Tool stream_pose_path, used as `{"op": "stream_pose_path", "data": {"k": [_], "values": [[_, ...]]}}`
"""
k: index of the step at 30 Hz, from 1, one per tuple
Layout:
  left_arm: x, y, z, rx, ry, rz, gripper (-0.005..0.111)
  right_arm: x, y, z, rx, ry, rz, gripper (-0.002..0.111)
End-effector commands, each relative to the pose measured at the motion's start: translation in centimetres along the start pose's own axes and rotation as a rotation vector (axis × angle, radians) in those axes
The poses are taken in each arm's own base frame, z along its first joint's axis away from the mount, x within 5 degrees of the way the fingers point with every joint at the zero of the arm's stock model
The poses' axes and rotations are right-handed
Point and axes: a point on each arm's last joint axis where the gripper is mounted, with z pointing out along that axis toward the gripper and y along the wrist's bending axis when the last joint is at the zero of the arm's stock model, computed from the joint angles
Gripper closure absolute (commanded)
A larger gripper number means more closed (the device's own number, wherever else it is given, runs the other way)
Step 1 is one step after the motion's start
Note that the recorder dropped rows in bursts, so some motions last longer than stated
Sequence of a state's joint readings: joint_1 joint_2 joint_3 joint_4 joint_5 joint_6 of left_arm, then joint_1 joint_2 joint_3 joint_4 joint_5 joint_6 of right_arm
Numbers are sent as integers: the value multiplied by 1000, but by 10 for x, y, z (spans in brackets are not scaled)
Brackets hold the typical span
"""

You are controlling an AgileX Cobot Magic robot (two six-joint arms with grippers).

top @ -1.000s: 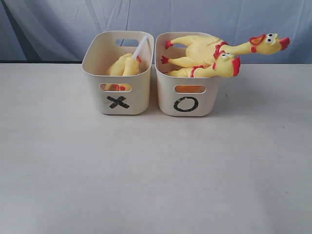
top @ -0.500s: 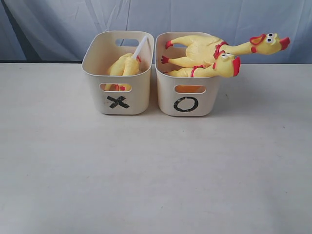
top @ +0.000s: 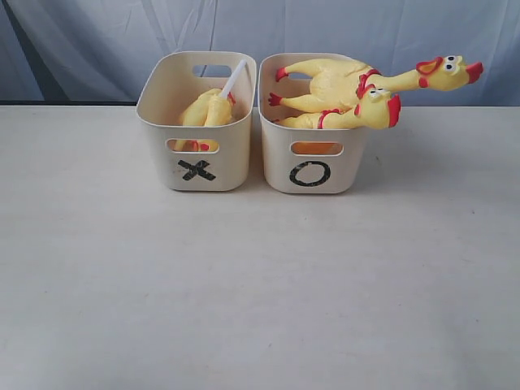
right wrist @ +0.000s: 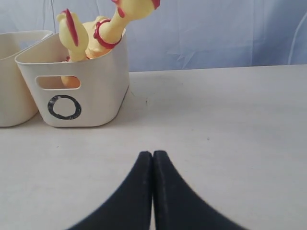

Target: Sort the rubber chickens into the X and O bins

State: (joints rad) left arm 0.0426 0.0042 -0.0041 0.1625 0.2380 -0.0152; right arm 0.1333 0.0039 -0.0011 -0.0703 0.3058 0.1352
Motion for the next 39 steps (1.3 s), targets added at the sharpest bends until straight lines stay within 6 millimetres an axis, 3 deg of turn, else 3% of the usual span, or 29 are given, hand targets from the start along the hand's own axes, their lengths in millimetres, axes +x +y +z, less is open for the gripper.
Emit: {"op": "stream_pose_path", "data": {"k": [1, 6, 39], "values": [[1, 0, 0, 4, -1, 8, 107, 0, 0, 0, 4, -3, -13, 109], [1, 0, 0, 4, -3, 6, 107, 0, 0, 0, 6, -3, -120, 109], [1, 0, 0, 4, 1, 8, 107, 1, 0, 0, -3, 10, -87, 109]]}}
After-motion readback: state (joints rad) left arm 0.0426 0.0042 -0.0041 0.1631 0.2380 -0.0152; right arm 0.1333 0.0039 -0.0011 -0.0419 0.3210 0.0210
